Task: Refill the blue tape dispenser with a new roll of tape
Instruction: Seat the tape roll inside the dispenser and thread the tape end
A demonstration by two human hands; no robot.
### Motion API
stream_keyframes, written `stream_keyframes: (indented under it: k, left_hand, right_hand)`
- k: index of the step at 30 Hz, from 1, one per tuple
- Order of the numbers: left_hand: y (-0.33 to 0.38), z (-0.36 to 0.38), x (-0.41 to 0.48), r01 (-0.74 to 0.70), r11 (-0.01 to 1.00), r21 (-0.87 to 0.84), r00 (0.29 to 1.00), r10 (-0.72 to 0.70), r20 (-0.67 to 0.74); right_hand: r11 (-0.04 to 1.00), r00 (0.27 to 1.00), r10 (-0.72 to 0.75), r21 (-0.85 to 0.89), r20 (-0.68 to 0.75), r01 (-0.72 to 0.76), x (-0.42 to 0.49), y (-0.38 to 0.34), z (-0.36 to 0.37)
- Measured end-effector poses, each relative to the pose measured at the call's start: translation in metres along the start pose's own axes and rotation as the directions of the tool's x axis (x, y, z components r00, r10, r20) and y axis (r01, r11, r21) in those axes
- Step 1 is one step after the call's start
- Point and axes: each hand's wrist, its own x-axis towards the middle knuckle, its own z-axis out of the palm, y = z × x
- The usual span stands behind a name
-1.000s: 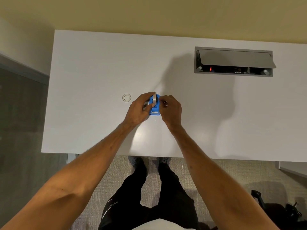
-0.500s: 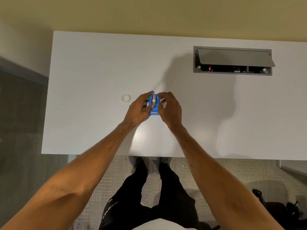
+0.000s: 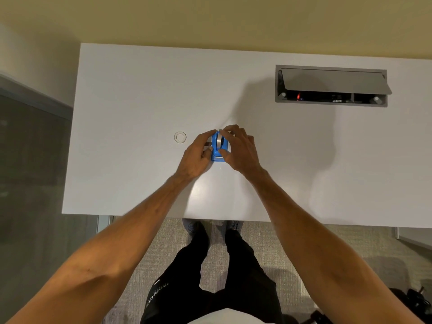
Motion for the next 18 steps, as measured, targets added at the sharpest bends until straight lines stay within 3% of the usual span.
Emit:
stream_keyframes:
  k: [8, 18]
  left_hand:
    - [-0.011, 0.003, 0.005, -0.070, 0.997, 0.034, 0.997, 0.071, -0.034]
    - [-0.002, 0.005, 0.010, -0.037, 0.999, -0.009, 0.997, 0.037, -0.071]
  right_hand:
    - [1.000, 1.000, 0.014, 0.007, -0.019, -0.014, 0.002, -0.002, 0.002]
    - [0.999, 0.999, 0.028, 0.017, -0.047, -0.027, 0.002, -0.002, -0.001]
